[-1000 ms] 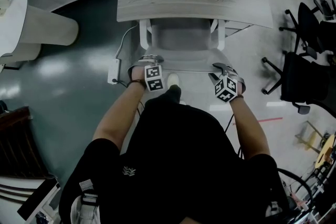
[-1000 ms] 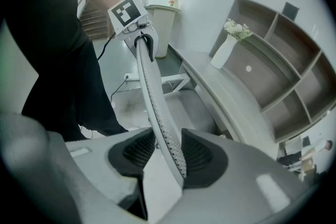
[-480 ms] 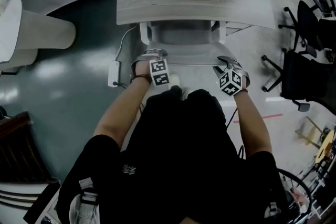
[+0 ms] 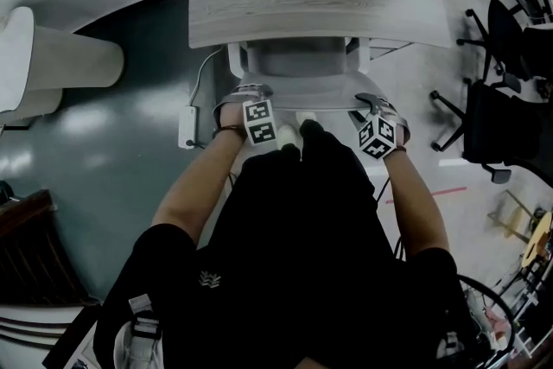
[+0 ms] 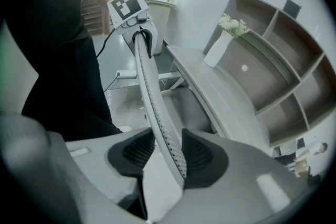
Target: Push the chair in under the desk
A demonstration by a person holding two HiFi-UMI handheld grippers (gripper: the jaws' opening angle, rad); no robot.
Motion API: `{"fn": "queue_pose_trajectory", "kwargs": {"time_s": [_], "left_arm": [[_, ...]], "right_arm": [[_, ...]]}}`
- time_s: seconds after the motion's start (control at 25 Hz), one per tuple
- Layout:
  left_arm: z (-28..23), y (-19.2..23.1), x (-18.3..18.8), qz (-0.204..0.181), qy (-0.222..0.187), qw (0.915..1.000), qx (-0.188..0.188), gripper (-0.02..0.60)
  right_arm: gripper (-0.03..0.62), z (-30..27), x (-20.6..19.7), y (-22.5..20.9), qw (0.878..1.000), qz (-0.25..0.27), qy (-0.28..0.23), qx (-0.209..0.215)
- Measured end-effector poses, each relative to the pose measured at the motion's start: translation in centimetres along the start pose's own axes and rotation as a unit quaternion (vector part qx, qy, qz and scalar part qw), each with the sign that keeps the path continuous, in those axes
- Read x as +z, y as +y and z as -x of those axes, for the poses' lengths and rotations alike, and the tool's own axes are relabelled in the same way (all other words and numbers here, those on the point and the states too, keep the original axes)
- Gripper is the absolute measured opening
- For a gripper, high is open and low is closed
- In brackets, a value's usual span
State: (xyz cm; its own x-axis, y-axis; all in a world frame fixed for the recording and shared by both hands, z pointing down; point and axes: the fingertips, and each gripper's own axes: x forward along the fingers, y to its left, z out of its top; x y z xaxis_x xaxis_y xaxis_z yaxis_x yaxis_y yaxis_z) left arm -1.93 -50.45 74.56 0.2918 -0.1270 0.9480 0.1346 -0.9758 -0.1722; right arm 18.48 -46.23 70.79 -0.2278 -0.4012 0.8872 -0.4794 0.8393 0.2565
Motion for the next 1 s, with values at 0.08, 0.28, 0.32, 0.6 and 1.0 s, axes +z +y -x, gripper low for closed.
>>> {"fn": "queue_pose_trajectory", "kwargs": {"time_s": [0.08, 0.28, 0.32, 0.6, 1.0], "left_arm": [[0.1, 0.0, 0.0, 0.0, 0.0, 1.0, 0.0, 0.13], [0.0, -0.1, 0.0, 0.014, 0.001, 0.9999, -0.005, 0.154], [0.0, -0.1, 0.0, 0.017, 0.001, 0.9999, -0.004, 0.156], [1.5, -1.0, 0.8, 0.043, -0.019, 0.9987, -0.019, 0.176], [8.3, 0.3, 2.4, 0.134, -0.076, 0.9856, -0.071, 0.215]], "right_arm": [[0.164, 0.1, 0.0, 0.0, 1.0, 0.001, 0.0, 0.004], [0.164, 0.2, 0.0, 0.3, 1.0, -0.008, 0.004, 0.03], [0.164, 0.2, 0.0, 0.3, 0.999, -0.01, 0.002, 0.037], [0.167, 1.7, 0.3, 1.3, 0.988, -0.033, -0.002, 0.148], [0.167, 6.2, 6.0, -6.8, 0.978, -0.103, -0.148, 0.104]]}}
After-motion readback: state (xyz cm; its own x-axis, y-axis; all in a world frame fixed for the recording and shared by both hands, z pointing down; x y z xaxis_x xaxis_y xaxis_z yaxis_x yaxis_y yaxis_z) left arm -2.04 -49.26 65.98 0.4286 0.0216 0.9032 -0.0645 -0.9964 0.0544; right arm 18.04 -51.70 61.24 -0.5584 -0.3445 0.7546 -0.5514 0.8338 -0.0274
